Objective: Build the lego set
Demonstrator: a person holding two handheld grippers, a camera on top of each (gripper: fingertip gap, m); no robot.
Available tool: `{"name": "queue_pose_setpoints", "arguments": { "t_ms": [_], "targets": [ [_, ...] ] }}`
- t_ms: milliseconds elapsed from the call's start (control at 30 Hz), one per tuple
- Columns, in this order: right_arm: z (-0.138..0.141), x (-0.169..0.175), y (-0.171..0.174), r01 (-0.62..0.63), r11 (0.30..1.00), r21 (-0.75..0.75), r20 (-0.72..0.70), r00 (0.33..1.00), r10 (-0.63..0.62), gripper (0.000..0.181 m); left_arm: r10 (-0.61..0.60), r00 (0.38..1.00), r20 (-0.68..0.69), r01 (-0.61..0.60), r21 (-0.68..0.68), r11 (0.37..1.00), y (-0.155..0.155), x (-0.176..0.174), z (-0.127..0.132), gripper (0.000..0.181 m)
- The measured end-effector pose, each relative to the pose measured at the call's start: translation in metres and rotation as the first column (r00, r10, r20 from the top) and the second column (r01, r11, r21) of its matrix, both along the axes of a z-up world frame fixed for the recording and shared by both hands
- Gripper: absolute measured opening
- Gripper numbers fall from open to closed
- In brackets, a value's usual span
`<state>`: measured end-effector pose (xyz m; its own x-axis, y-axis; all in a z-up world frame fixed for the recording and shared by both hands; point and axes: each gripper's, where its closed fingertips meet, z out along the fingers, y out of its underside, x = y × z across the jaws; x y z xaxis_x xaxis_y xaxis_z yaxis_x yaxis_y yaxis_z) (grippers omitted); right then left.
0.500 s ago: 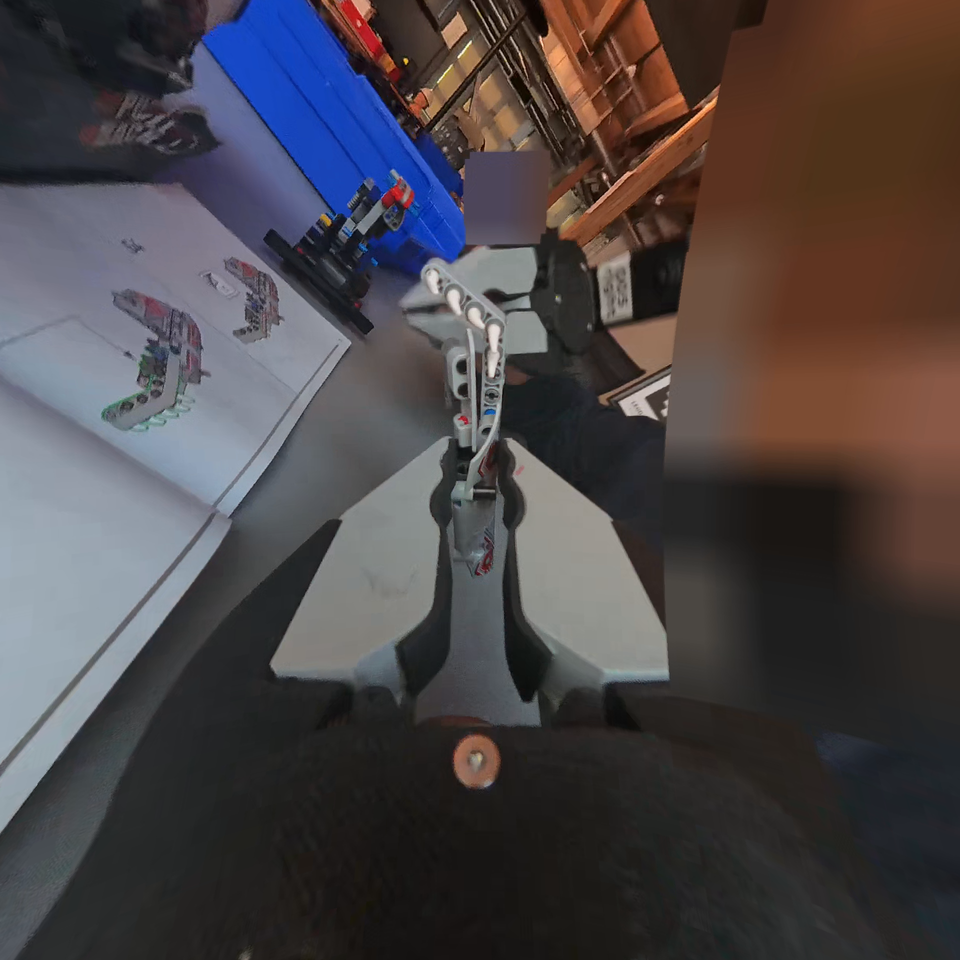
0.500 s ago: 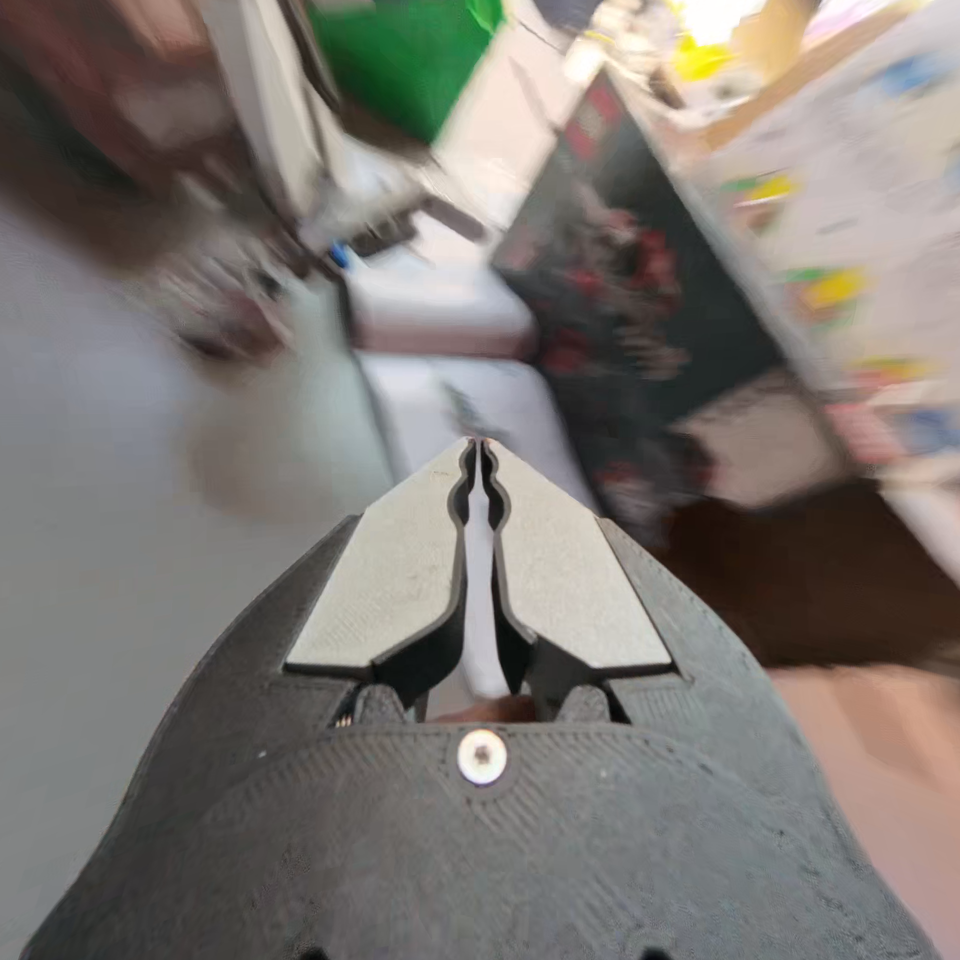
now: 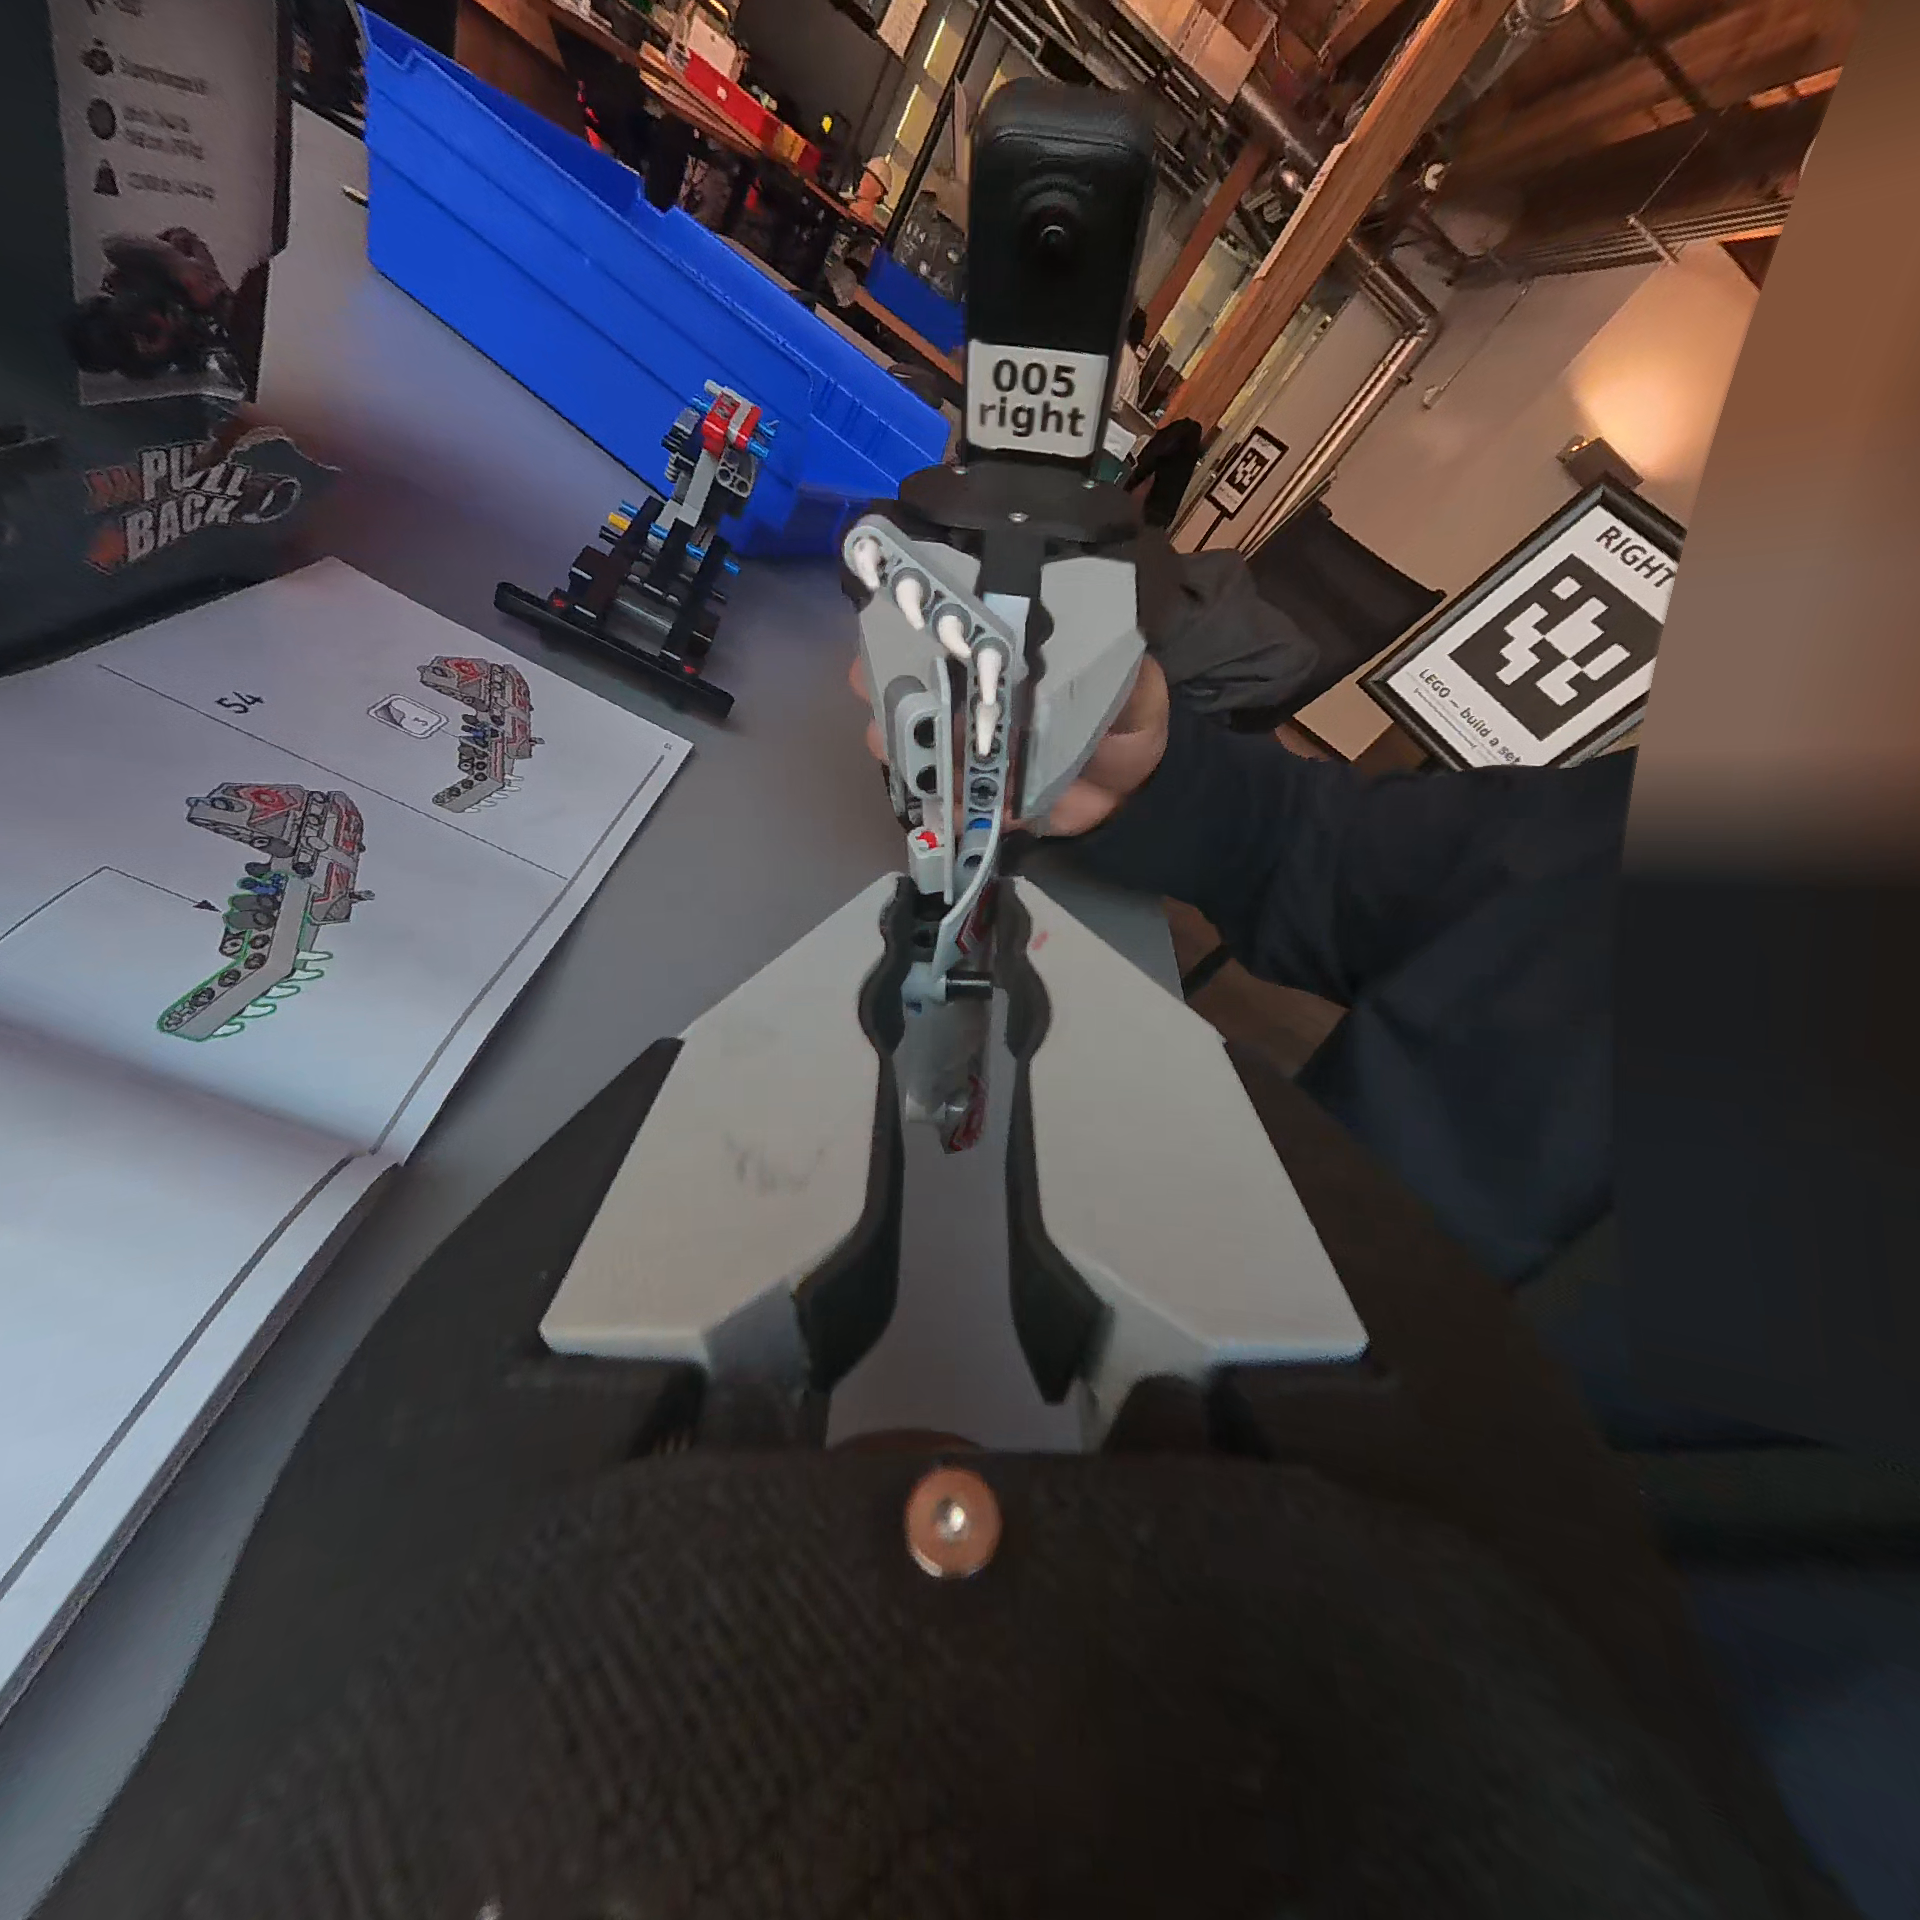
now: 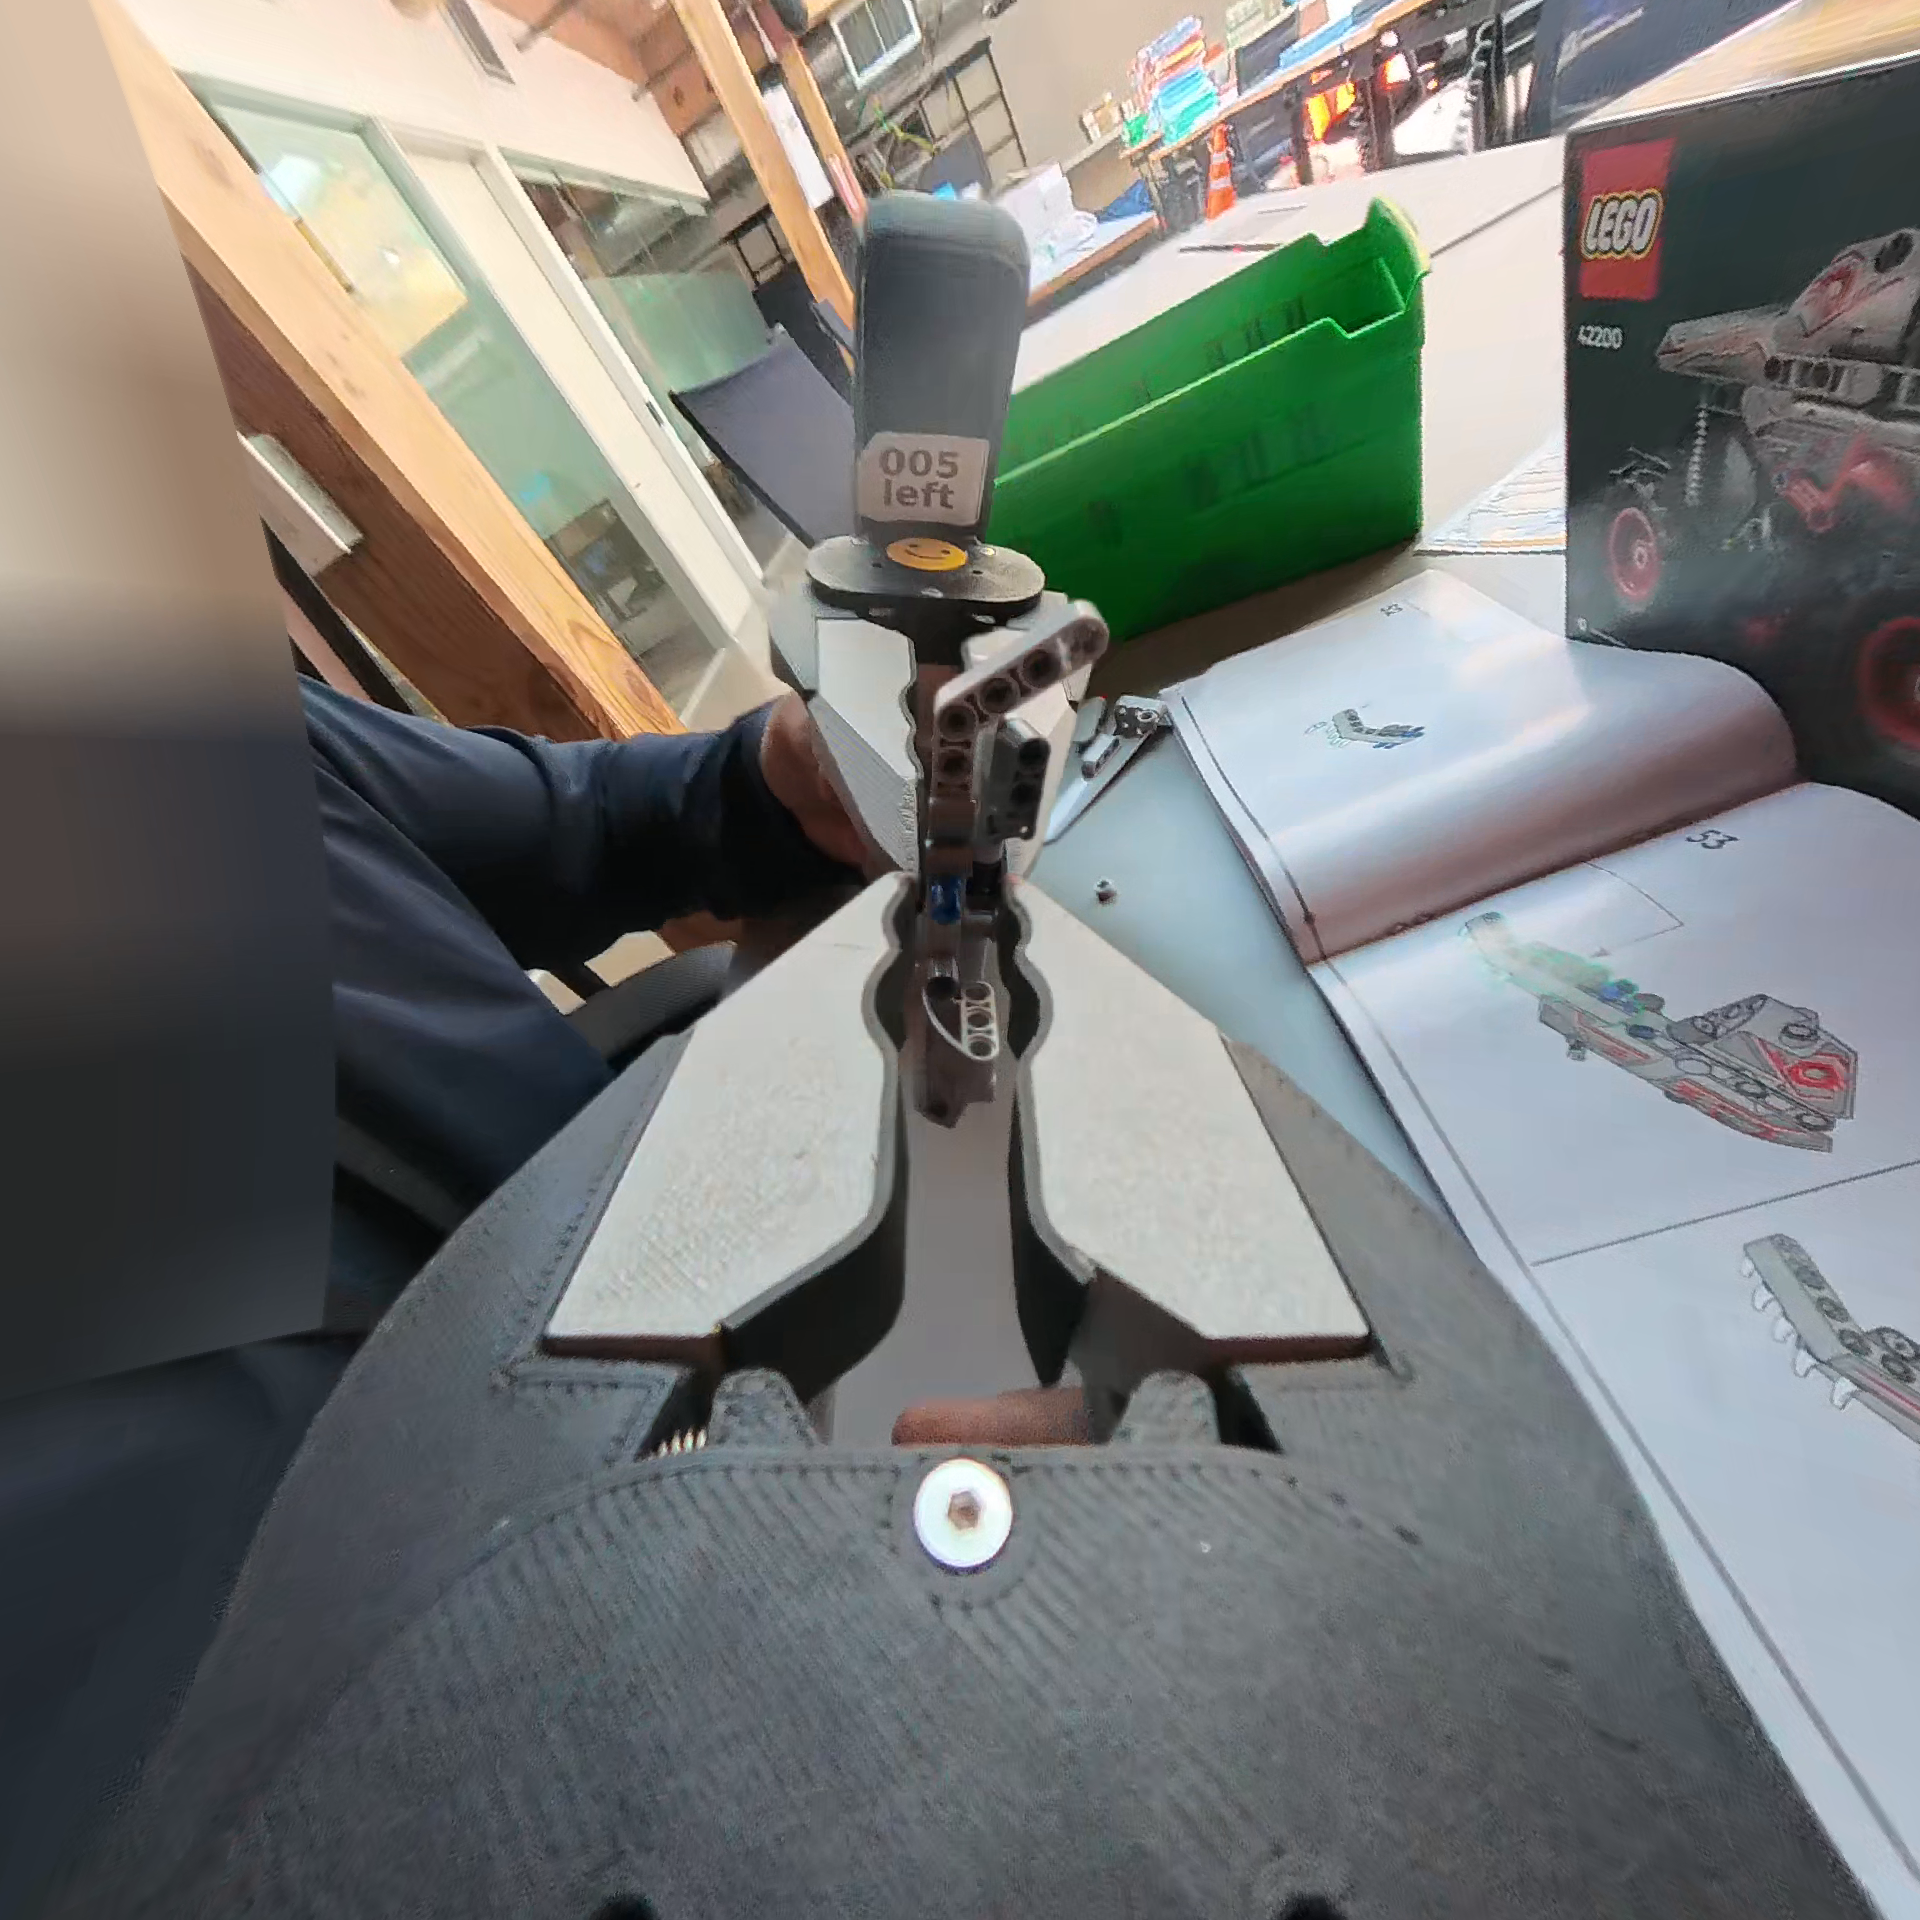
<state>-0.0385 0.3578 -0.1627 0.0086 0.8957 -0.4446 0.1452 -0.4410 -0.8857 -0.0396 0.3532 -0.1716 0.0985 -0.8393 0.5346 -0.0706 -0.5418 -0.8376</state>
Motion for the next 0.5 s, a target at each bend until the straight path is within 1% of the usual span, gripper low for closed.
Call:
{"name": "queue_pose_setpoints", "arguments": {
  "t_ms": [100,300,500],
  "targets": [
    [-0.001,-0.002,-0.003,0.005,1.0,0.029,0.011,1.0,-0.006,0.002,-0.003,1.0,-0.001,0.003,-0.011,1.0,-0.001,0.0,-0.001,0.012],
    [-0.007,-0.003,-0.005,0.01,0.998,0.064,0.032,0.999,-0.012,0.002,-0.01,0.999,-0.044,0.01,0.001,1.0,-0.002,0.0,-0.007,0.012],
    [-0.011,-0.001,-0.007,-0.038,0.998,0.042,0.016,0.999,0.037,0.004,-0.024,0.998,-0.062,0.025,0.001,1.0,-0.004,0.002,-0.01,0.012]
  ]
}}
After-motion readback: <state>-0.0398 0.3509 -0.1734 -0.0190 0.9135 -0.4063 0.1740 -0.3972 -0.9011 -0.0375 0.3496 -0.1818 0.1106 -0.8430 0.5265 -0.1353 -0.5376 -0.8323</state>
